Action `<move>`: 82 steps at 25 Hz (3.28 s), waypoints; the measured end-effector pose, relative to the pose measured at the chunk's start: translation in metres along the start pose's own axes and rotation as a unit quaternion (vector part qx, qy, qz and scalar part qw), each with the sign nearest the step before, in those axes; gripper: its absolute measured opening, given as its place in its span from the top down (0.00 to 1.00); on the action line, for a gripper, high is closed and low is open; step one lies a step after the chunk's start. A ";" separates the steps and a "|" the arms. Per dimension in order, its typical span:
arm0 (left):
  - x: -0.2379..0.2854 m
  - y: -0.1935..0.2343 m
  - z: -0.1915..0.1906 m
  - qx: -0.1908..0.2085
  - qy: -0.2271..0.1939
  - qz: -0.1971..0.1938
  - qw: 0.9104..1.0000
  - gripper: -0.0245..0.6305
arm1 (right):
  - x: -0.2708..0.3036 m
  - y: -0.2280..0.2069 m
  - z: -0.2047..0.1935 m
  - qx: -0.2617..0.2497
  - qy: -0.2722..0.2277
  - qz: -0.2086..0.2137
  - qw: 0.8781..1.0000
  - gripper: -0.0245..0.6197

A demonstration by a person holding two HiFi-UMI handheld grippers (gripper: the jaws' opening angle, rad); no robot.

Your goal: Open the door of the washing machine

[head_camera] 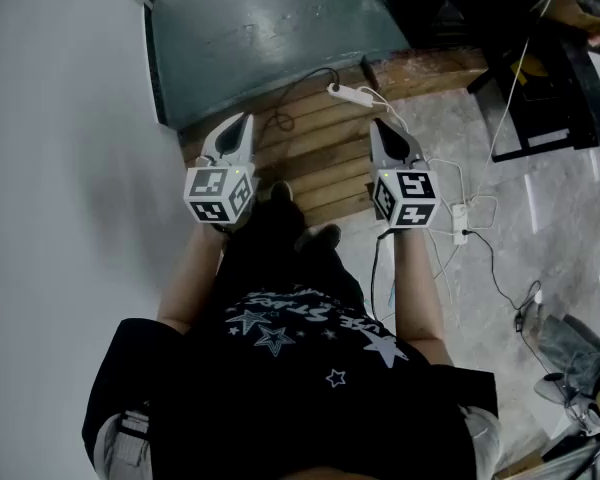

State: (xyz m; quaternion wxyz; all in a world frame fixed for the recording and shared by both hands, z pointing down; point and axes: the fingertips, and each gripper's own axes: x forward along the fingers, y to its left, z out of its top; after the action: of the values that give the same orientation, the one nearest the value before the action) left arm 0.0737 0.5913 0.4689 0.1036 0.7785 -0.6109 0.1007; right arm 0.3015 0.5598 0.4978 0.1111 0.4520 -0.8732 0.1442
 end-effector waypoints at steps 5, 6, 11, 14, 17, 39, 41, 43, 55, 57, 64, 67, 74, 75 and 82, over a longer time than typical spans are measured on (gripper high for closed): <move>-0.002 -0.001 0.001 -0.010 0.001 -0.027 1.000 0.95 | 0.009 0.002 0.006 0.011 0.006 0.006 1.000 0.95; 0.001 0.001 -0.001 -0.009 0.003 -0.029 1.000 0.95 | 0.014 0.001 0.005 0.011 0.009 0.007 1.000 0.95; 0.014 0.016 -0.025 -0.029 0.039 -0.014 0.999 0.95 | 0.039 -0.001 -0.008 0.022 0.033 0.015 0.999 0.95; 0.025 0.037 -0.039 -0.040 0.049 0.001 0.998 0.95 | 0.061 -0.001 -0.020 0.023 0.049 0.022 0.998 0.95; 0.038 0.065 -0.032 -0.052 0.028 0.016 0.998 0.95 | 0.091 -0.003 -0.014 0.016 0.056 0.028 0.998 0.95; 0.111 0.253 0.049 -0.091 0.032 -0.080 0.992 0.95 | 0.214 0.016 0.126 0.098 0.057 -0.103 0.988 0.60; 0.116 0.245 0.049 -0.095 0.032 -0.091 0.991 0.95 | 0.213 0.009 0.126 0.096 0.057 -0.113 0.987 0.60; 0.121 0.238 0.047 -0.087 0.038 -0.099 0.991 0.95 | 0.214 0.000 0.122 0.103 0.057 -0.123 0.985 0.60; 0.227 0.249 0.055 -0.055 0.086 -0.110 0.989 0.95 | 0.298 -0.100 0.124 0.141 0.047 -0.171 0.974 0.60; 0.265 0.246 0.068 -0.044 0.091 -0.120 0.988 0.95 | 0.312 -0.134 0.131 0.148 0.044 -0.189 0.970 0.60; 0.389 0.208 0.139 -0.014 0.104 -0.170 0.980 0.95 | 0.351 -0.246 0.182 0.150 0.041 -0.233 0.960 0.60; 0.434 0.194 0.162 -0.004 0.114 -0.185 0.976 0.95 | 0.370 -0.286 0.195 0.141 0.055 -0.241 0.959 0.60; 0.513 0.173 0.183 0.011 0.127 -0.213 0.969 0.95 | 0.405 -0.362 0.196 0.149 0.074 -0.284 0.944 0.60; 0.523 0.171 0.185 0.011 0.126 -0.214 0.969 0.95 | 0.408 -0.373 0.195 0.149 0.074 -0.293 0.942 0.60; 0.567 0.150 0.178 0.009 0.142 -0.231 0.963 0.95 | 0.420 -0.441 0.191 0.149 0.083 -0.329 0.929 0.60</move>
State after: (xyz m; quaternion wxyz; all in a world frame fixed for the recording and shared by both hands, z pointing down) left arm 0.0653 -0.0216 0.4647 0.2024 0.8769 -0.3930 0.1890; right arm 0.4134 -0.0682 0.5230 0.1556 0.7115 -0.6321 0.2646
